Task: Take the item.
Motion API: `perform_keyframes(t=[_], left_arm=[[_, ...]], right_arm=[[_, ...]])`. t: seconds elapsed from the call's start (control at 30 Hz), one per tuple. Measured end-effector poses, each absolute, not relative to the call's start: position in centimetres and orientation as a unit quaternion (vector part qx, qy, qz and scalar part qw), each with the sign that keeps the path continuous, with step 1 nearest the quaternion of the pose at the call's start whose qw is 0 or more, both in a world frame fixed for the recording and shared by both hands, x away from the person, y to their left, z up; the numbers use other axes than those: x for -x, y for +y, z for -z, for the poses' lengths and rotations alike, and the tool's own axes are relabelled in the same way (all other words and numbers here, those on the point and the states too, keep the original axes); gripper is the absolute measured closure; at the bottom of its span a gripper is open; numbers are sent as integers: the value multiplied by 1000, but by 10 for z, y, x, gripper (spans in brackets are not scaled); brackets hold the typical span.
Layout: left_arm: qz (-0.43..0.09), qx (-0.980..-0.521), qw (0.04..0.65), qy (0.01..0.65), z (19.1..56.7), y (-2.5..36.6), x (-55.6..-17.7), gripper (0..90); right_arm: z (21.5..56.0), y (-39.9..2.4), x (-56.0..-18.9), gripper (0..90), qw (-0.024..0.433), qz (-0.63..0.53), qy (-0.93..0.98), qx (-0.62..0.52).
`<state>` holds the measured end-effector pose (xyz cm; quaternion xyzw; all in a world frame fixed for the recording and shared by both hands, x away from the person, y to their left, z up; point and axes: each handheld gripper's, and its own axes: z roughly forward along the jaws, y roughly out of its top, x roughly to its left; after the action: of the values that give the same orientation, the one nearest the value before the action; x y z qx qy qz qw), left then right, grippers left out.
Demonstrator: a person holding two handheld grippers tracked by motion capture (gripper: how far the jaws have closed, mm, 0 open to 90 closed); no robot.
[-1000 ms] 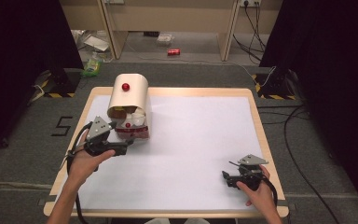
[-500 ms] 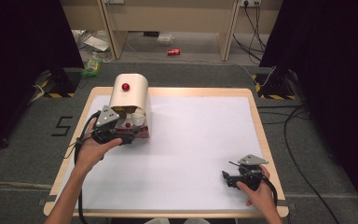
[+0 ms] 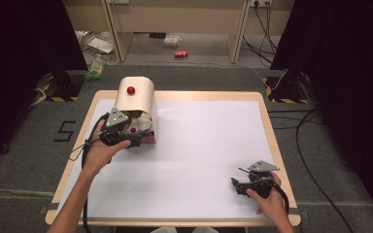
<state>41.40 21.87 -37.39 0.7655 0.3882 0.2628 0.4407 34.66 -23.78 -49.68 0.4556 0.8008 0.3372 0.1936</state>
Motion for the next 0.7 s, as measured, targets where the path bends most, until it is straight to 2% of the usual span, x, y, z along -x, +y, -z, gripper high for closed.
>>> perform_keyframes(t=[0.7], left_arm=[[-270, -770, 431, 385, 376, 216, -389, 163]], right_arm=[[497, -238, -347, 119, 194, -337, 801, -455]])
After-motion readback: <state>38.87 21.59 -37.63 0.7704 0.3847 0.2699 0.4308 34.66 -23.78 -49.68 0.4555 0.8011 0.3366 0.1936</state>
